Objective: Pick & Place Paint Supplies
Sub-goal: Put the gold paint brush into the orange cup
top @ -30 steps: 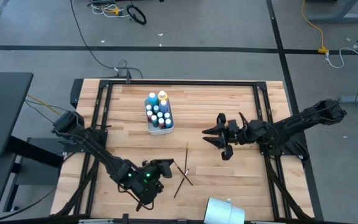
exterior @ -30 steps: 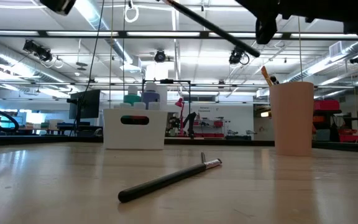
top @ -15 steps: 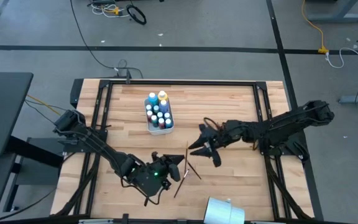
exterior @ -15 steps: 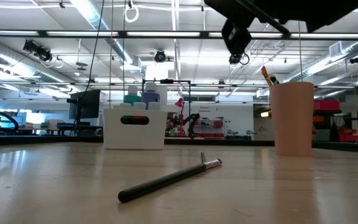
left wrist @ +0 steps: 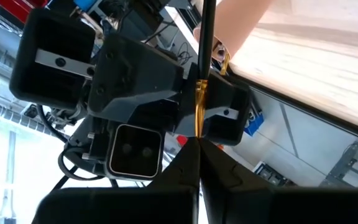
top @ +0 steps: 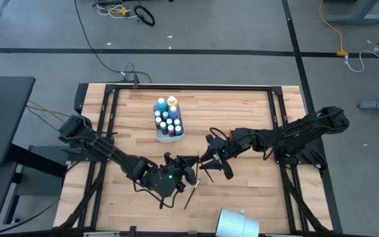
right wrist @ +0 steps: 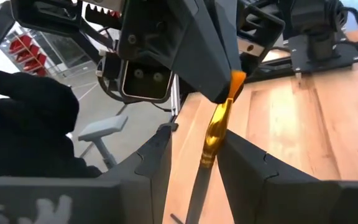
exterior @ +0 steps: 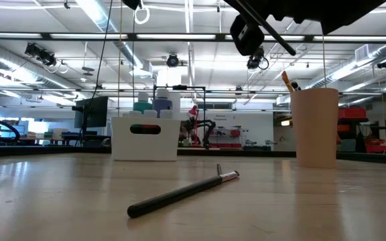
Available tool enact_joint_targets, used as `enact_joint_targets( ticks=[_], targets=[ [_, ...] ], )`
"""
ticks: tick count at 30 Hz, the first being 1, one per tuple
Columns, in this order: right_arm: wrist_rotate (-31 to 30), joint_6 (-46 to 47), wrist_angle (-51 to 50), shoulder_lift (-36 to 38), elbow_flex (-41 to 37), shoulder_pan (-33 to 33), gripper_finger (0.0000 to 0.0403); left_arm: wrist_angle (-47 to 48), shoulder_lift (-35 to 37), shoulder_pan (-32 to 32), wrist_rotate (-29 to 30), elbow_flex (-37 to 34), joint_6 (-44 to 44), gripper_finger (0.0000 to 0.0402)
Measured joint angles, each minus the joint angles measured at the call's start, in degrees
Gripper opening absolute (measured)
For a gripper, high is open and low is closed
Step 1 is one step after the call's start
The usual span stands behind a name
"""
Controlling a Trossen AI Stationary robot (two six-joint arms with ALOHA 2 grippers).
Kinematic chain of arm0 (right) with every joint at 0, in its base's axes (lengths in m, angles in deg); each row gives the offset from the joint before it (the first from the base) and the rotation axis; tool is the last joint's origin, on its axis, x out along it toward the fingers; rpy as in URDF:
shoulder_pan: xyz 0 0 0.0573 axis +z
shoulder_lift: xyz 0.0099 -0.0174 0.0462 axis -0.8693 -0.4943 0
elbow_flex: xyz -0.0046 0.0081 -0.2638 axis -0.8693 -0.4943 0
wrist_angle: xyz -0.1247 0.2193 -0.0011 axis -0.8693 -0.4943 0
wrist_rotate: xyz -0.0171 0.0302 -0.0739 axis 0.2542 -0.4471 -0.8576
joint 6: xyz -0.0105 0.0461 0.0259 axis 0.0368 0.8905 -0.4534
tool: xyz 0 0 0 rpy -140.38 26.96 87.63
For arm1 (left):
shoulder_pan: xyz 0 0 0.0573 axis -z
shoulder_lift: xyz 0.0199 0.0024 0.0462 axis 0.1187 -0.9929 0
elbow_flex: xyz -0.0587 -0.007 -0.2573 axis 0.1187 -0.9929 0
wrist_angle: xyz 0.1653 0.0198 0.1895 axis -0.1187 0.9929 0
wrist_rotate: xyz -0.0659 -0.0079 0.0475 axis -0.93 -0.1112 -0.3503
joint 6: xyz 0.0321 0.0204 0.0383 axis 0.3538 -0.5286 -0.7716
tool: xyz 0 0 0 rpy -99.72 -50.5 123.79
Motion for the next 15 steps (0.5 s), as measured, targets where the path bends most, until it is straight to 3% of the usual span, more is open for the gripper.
enact_joint_targets(
  ticks=[5,15],
  targets=[
    [0.86,-1.16,-0.08,0.00,0.00,-0.80,0.0108,-0.04,-0.02,-0.18,-0.08,0.00,-0.08,0.0003],
    [5.40,-6.78,-1.24,0.00,-0.02,-2.80,0.0015,-0.06,0.02,-0.17,-2.24,0.00,1.16,0.0008]
  ],
)
